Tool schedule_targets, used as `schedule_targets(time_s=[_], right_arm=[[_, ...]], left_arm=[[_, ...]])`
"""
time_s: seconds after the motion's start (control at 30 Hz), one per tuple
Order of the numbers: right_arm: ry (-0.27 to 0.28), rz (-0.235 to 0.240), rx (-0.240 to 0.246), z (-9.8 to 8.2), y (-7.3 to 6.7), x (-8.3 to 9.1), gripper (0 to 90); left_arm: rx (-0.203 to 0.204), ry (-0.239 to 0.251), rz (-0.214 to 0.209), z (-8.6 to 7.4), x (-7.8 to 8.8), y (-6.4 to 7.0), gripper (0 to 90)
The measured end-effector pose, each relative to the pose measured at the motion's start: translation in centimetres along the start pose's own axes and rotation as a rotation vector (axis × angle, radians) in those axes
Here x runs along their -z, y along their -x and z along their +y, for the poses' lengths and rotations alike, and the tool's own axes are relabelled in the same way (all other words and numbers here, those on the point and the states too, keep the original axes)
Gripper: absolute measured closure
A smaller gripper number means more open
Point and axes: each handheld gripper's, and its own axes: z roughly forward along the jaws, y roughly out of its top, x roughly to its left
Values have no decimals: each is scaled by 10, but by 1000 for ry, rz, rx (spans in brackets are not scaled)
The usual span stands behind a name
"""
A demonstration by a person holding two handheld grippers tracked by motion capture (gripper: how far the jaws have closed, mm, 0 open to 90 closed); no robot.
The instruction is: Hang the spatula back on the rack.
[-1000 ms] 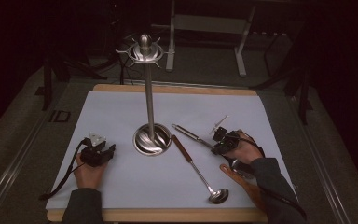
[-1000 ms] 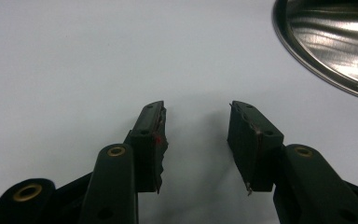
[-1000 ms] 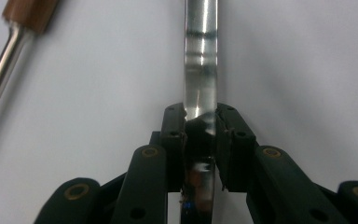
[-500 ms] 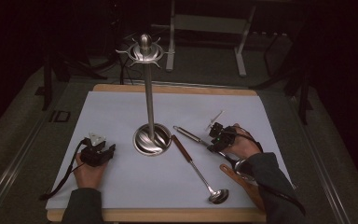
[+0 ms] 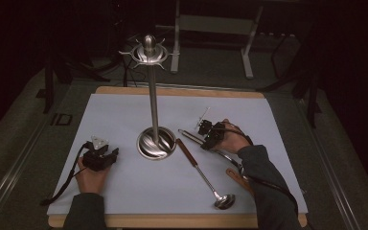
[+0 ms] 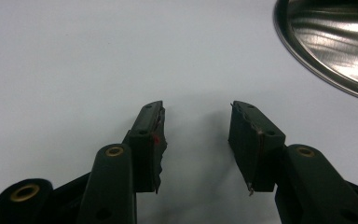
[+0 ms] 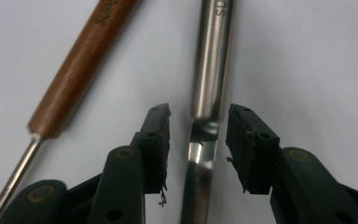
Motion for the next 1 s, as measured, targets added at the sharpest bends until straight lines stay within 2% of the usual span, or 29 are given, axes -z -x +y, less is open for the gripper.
schedule_targets(time_s=[0.3,0.5,0.73,0.93,1.0], right_arm=[[-33,26,-4,14,6,-10,619],[-81,37,-24,26,10,-16,659],[-152,56,-44,33,12,-24,657],[-170,62,-41,36,13,-26,667],[-165,67,-53,35,14,-26,675]], left_arm=[[2,0,-3,0,0,0,551],[2,-1,-4,0,0,0,551],[2,-1,-4,0,0,-1,550],[1,-1,-2,0,0,0,549],[2,0,-1,0,0,0,548]])
